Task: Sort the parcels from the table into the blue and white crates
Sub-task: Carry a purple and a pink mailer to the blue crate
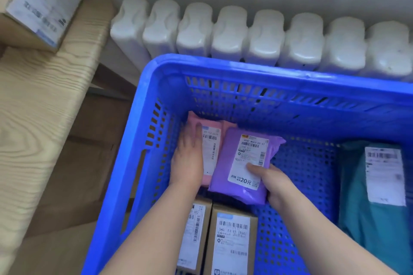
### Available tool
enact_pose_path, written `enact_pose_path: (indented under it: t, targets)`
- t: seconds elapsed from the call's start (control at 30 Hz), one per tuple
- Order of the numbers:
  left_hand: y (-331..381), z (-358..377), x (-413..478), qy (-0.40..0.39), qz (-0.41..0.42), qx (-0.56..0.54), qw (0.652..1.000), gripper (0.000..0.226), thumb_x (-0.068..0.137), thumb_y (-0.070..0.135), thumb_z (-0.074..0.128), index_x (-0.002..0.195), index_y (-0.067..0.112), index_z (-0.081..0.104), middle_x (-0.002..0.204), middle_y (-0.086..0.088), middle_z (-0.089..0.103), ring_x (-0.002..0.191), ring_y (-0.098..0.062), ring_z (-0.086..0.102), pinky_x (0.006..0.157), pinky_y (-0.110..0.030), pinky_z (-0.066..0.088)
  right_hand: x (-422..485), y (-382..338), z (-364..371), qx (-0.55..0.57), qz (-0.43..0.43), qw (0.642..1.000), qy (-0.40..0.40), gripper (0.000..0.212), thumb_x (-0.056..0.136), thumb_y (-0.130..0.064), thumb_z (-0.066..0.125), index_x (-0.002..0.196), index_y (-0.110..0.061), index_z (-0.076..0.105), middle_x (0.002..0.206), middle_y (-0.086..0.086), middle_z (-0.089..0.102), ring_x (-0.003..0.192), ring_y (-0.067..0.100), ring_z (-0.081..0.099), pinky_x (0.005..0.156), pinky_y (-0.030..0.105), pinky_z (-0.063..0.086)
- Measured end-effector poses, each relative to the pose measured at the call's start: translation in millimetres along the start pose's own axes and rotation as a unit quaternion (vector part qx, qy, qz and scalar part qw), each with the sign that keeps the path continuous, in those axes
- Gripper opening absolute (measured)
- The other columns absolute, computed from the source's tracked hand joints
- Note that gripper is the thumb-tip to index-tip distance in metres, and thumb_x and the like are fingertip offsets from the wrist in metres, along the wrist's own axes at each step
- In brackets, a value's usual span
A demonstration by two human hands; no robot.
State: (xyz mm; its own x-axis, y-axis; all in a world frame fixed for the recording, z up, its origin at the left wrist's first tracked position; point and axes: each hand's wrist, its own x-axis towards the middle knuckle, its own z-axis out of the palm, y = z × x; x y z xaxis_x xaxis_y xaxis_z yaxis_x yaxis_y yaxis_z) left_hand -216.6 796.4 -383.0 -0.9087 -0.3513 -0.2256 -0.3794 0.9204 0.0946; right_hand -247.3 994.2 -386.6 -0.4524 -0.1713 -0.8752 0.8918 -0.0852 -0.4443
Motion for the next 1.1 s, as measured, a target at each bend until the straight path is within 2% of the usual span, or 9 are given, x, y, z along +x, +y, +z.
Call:
enact_pose_path:
  t: [0.1, 0.17, 0.2, 0.27, 0.47, 0.63, 0.8, 1.0, 1.1]
  targets:
    - [3, 11, -10, -0.016, 0.102, 0.076, 0.992, 0.052, 0.076, 0.001, 0.042, 0.121, 0.007, 0.070, 0.122, -0.016, 0.064, 0.105, -0.030, 0.064, 0.086, -0.036, 0.050, -4, -1, -7, 0.004, 0.008, 1.000, 0.005, 0.019, 0.094, -0.006, 0.060, 0.111, -0.011, 0.066, 0.096, 0.011, 0.077, 0.079, 0.025, 0.075, 0.061, 0.034, 0.058]
    - [5, 11, -12, -0.065, 0.073, 0.041, 0.994, 0.051, 0.084, 0.007, 0.057, 0.135, 0.008, 0.059, 0.138, -0.018, 0.054, 0.120, -0.032, 0.056, 0.089, -0.036, 0.050, -7, -4, -13, 0.004, 0.011, 1.000, 0.010, 0.019, 0.094, -0.005, 0.060, 0.111, -0.011, 0.066, 0.094, 0.010, 0.077, 0.077, 0.025, 0.075, 0.058, 0.033, 0.058]
    - [6, 17, -11, -0.090, 0.051, 0.033, 0.994, 0.061, 0.093, 0.012, 0.056, 0.152, 0.012, 0.038, 0.155, -0.019, 0.034, 0.138, -0.033, 0.040, 0.101, -0.036, 0.045, -8, -6, -17, 0.003, 0.011, 1.000, 0.013, 0.021, 0.093, -0.004, 0.060, 0.112, -0.011, 0.066, 0.095, 0.011, 0.077, 0.078, 0.025, 0.075, 0.058, 0.033, 0.059]
    - [1, 28, -9, -0.161, 0.045, 0.040, 0.985, 0.067, 0.106, 0.020, 0.040, 0.160, 0.025, 0.000, 0.166, -0.013, -0.005, 0.153, -0.030, 0.005, 0.117, -0.035, 0.028, -9, -9, -23, 0.000, 0.007, 1.000, 0.016, 0.023, 0.093, -0.003, 0.061, 0.115, -0.010, 0.066, 0.099, 0.013, 0.076, 0.082, 0.027, 0.074, 0.061, 0.034, 0.059]
    - [3, 36, 1, -0.230, 0.023, 0.027, 0.973, 0.078, 0.106, 0.015, 0.041, 0.154, 0.040, -0.015, 0.163, -0.009, -0.026, 0.153, -0.027, -0.012, 0.110, -0.040, 0.038, -1, -8, -39, -0.012, -0.002, 1.000, 0.025, 0.024, 0.092, -0.002, 0.061, 0.115, -0.008, 0.066, 0.102, 0.013, 0.076, 0.085, 0.028, 0.074, 0.065, 0.036, 0.059]
    - [14, 40, 1, -0.234, 0.017, 0.062, 0.970, 0.100, 0.095, 0.026, 0.063, 0.155, 0.037, -0.017, 0.161, -0.014, -0.028, 0.153, -0.029, -0.011, 0.103, -0.038, 0.045, 9, 1, -43, -0.007, 0.005, 1.000, 0.026, 0.029, 0.090, -0.002, 0.063, 0.119, -0.007, 0.065, 0.106, 0.014, 0.075, 0.093, 0.032, 0.073, 0.073, 0.041, 0.059]
    - [18, 24, 2, -0.240, 0.011, 0.058, 0.969, 0.089, 0.096, 0.001, 0.045, 0.157, 0.035, -0.009, 0.163, -0.015, -0.023, 0.153, -0.030, -0.005, 0.101, -0.041, 0.047, 4, -1, -42, -0.008, 0.005, 1.000, 0.014, 0.031, 0.090, -0.003, 0.063, 0.120, -0.009, 0.065, 0.109, 0.013, 0.075, 0.099, 0.033, 0.072, 0.080, 0.044, 0.058]
    - [32, -22, -23, -0.169, -0.007, 0.016, 0.985, 0.080, 0.094, 0.002, 0.043, 0.160, 0.027, 0.005, 0.164, -0.016, -0.004, 0.150, -0.029, 0.013, 0.105, -0.039, 0.042, -39, -19, -48, -0.018, -0.010, 1.000, 0.001, 0.027, 0.090, -0.003, 0.063, 0.116, -0.011, 0.067, 0.105, 0.012, 0.076, 0.095, 0.031, 0.073, 0.074, 0.041, 0.059]
    - [48, -57, -48, -0.158, -0.036, -0.079, 0.984, 0.064, 0.098, 0.006, 0.041, 0.157, 0.019, 0.021, 0.161, -0.013, 0.017, 0.142, -0.030, 0.029, 0.108, -0.042, 0.038, -76, -32, -49, -0.011, -0.028, 1.000, 0.000, 0.027, 0.091, -0.001, 0.062, 0.115, -0.010, 0.066, 0.105, 0.012, 0.076, 0.096, 0.032, 0.072, 0.081, 0.046, 0.058]
